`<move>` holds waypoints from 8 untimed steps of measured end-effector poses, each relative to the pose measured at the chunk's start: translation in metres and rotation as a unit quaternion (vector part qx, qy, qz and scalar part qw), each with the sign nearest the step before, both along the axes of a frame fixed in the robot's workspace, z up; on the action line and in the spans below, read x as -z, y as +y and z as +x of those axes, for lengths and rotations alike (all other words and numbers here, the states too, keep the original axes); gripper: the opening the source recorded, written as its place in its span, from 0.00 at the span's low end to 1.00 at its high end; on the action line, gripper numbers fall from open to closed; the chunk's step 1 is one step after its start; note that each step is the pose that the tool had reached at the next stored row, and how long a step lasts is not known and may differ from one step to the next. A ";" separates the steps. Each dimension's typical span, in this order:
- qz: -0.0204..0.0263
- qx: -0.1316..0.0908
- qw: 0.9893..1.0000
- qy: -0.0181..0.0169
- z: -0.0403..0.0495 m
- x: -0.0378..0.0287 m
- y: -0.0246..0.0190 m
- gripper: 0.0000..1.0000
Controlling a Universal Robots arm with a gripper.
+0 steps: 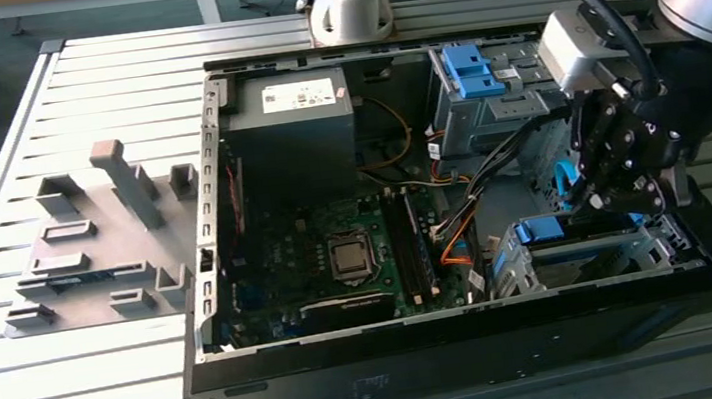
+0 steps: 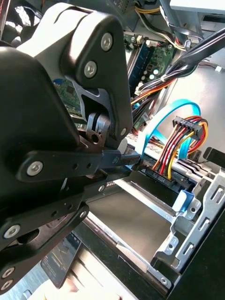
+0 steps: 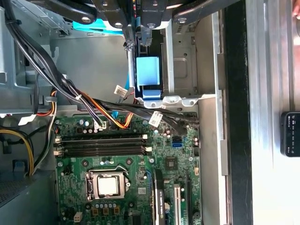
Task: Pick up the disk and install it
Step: 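Insert the second disk wire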
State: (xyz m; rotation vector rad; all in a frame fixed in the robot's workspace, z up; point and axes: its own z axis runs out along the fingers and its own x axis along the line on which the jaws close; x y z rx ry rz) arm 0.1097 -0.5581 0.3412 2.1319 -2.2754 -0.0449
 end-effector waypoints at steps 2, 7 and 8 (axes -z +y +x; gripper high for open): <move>0.000 0.000 1.000 0.002 0.0005 0.0008 -0.0001 0.18; 0.000 0.003 1.000 0.006 0.0028 0.0020 -0.0001 0.18; 0.000 0.005 1.000 0.006 0.0028 0.0024 -0.0001 0.18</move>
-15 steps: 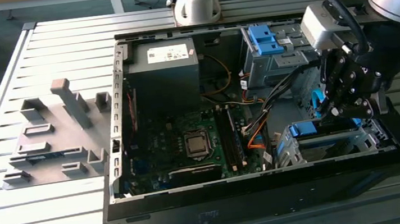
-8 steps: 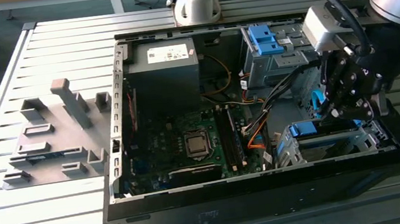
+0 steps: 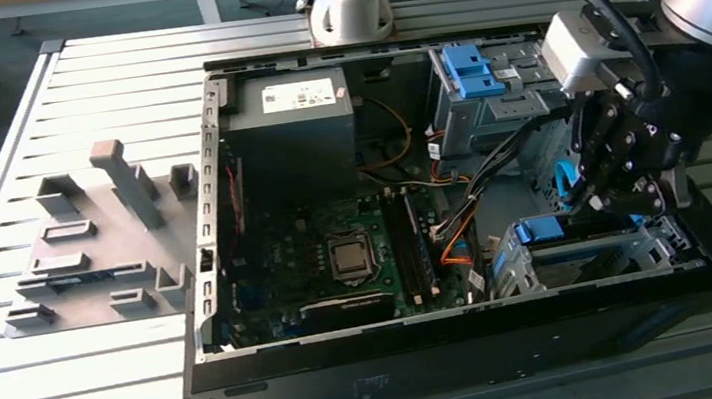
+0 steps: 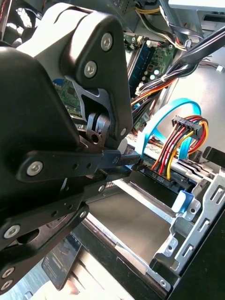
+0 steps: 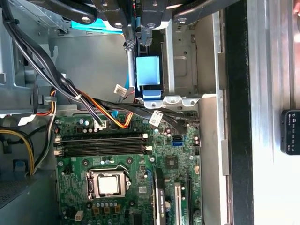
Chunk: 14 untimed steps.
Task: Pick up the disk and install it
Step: 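Insert the second disk wire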
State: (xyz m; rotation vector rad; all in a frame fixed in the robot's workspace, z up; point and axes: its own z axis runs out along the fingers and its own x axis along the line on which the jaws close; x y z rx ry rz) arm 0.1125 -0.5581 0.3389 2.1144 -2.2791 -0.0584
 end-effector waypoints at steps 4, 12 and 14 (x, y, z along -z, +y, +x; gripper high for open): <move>0.000 0.006 1.000 0.004 0.0006 0.0011 0.0000 0.18; 0.000 0.010 1.000 0.009 0.0027 0.0012 0.0000 0.18; 0.000 0.010 1.000 0.009 0.0028 0.0013 0.0000 0.18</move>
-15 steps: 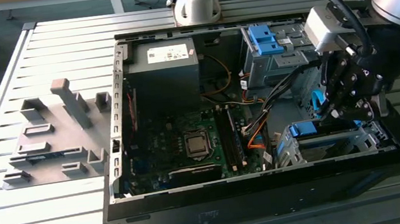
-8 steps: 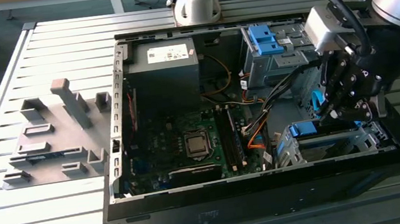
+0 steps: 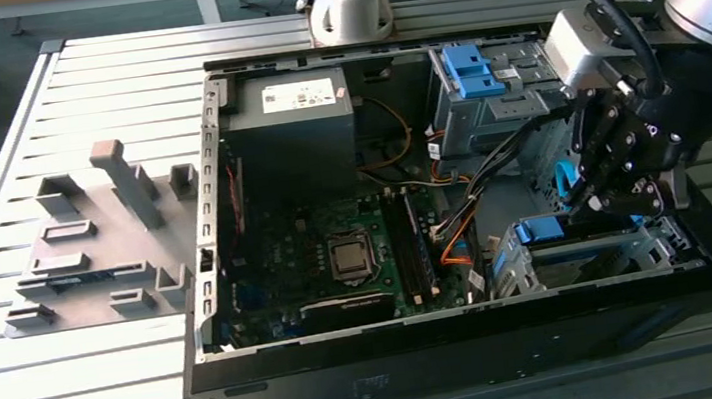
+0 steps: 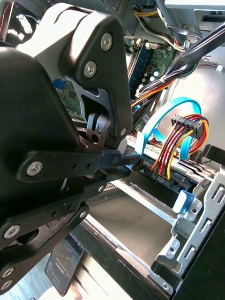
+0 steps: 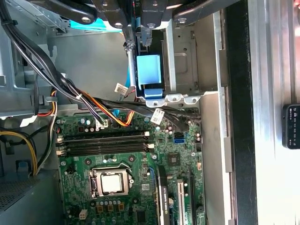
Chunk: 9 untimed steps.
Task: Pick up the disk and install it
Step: 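Insert the second disk wire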
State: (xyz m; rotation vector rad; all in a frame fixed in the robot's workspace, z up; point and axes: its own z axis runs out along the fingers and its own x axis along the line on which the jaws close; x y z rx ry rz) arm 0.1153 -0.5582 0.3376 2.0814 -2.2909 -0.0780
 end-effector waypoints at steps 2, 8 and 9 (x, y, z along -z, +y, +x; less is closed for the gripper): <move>0.000 0.000 1.000 0.002 0.0010 0.0000 -0.0001 0.18; 0.000 0.000 1.000 0.020 0.0057 -0.0005 0.0000 0.18; 0.000 0.000 1.000 0.022 0.0069 -0.0005 0.0000 0.18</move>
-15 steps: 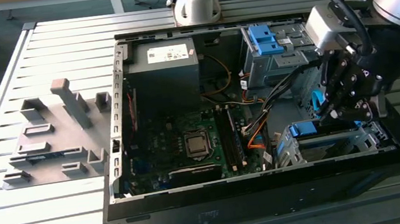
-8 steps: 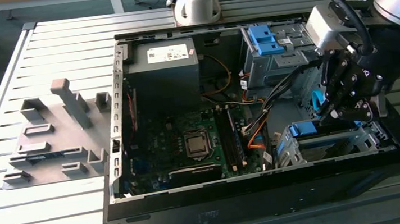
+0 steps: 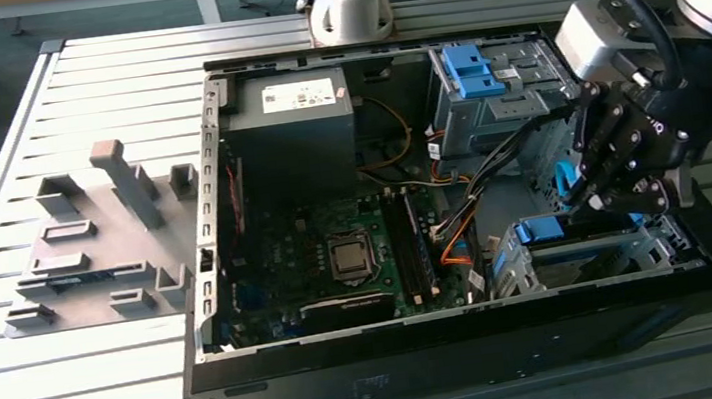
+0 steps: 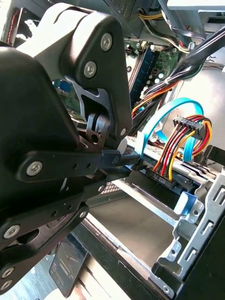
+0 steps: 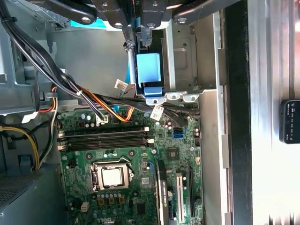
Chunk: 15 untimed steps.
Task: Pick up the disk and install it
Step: 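Insert the second disk wire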
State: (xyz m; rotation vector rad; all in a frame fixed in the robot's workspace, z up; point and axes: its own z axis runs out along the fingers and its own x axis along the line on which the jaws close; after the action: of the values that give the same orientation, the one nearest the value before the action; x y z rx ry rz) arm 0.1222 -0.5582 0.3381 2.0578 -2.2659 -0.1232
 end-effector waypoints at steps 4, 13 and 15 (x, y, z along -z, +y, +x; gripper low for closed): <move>0.000 0.000 1.000 0.007 0.0046 0.0000 -0.0001 0.18; 0.001 0.012 1.000 0.010 0.0068 0.0015 -0.0011 0.18; 0.001 0.012 1.000 0.010 0.0068 0.0016 -0.0012 0.18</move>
State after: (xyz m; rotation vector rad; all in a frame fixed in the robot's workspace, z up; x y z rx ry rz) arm 0.1289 -0.5594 0.3365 2.0225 -2.2803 -0.1471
